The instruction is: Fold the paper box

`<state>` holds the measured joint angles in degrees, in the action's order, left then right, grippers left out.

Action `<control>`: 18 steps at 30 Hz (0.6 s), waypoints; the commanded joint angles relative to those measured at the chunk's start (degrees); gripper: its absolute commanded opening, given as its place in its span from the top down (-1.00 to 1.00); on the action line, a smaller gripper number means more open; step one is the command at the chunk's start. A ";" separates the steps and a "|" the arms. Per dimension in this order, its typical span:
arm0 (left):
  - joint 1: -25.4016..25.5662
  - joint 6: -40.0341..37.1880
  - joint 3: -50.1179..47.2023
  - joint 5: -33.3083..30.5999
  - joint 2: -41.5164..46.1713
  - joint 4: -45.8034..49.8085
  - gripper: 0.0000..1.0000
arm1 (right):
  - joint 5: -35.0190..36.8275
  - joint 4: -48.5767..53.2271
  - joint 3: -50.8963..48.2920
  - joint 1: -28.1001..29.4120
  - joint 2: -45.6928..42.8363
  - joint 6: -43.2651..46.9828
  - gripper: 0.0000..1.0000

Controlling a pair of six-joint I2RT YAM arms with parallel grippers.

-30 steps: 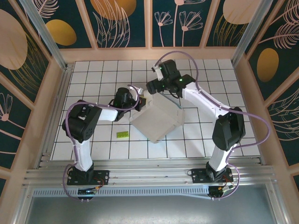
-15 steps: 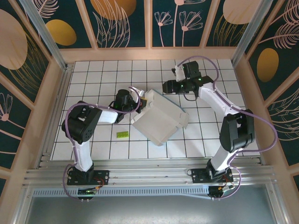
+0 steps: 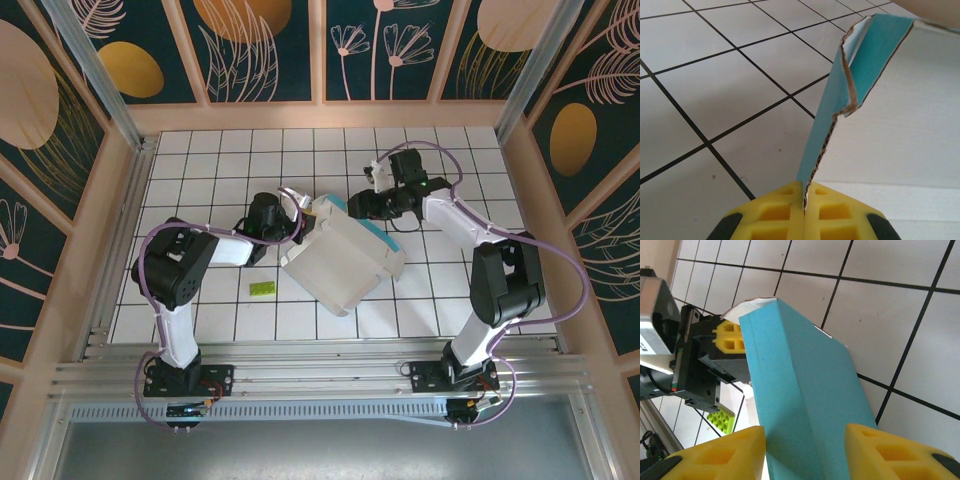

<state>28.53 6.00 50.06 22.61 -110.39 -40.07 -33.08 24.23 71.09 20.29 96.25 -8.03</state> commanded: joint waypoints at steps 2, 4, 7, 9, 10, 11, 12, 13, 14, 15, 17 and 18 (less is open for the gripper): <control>0.65 0.51 -1.48 2.83 2.90 -2.94 0.93 | 0.01 -0.71 -2.29 0.34 -1.75 -0.14 0.12; 0.64 2.05 -2.18 4.98 3.47 -4.09 0.70 | 0.65 -1.26 -3.33 0.71 -2.31 0.07 0.14; 0.65 4.96 -3.39 7.01 4.70 -5.49 0.40 | 2.80 -1.42 -4.20 1.63 -2.93 1.17 0.17; 0.65 6.11 -4.78 6.86 6.36 -6.84 0.21 | 4.53 -0.95 -4.34 2.45 -3.20 2.23 0.18; 0.65 6.58 -5.48 6.34 7.51 -7.20 0.08 | 5.57 -0.77 -4.44 2.79 -3.32 2.74 0.19; 0.65 6.66 -5.90 5.75 8.63 -6.94 -0.04 | 6.63 -0.68 -4.53 3.11 -3.50 3.17 0.19; 0.65 6.51 -6.15 5.15 10.04 -6.23 -0.11 | 7.56 -0.54 -4.64 3.49 -3.73 3.57 0.20; 0.65 6.32 -6.48 4.67 11.59 -5.46 -0.14 | 8.34 -0.57 -4.84 3.79 -4.02 3.85 0.21; 0.63 6.03 -6.79 4.28 13.61 -4.84 -0.16 | 8.82 -0.67 -5.01 3.92 -4.34 3.98 0.21; 0.60 5.53 -7.26 4.07 15.67 -4.01 -0.17 | 9.23 -0.89 -5.30 4.09 -4.62 4.14 0.21; 0.43 4.49 -7.79 3.68 19.82 -1.30 -0.18 | 9.48 -1.09 -5.63 4.23 -5.04 4.34 0.21; 0.17 3.22 -7.58 3.83 22.08 1.54 -0.18 | 9.76 -1.28 -5.73 4.31 -5.19 4.32 0.22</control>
<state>28.84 11.16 42.74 26.30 -93.93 -41.25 -26.61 22.26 66.83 24.23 92.73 -5.39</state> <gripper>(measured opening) 0.589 0.394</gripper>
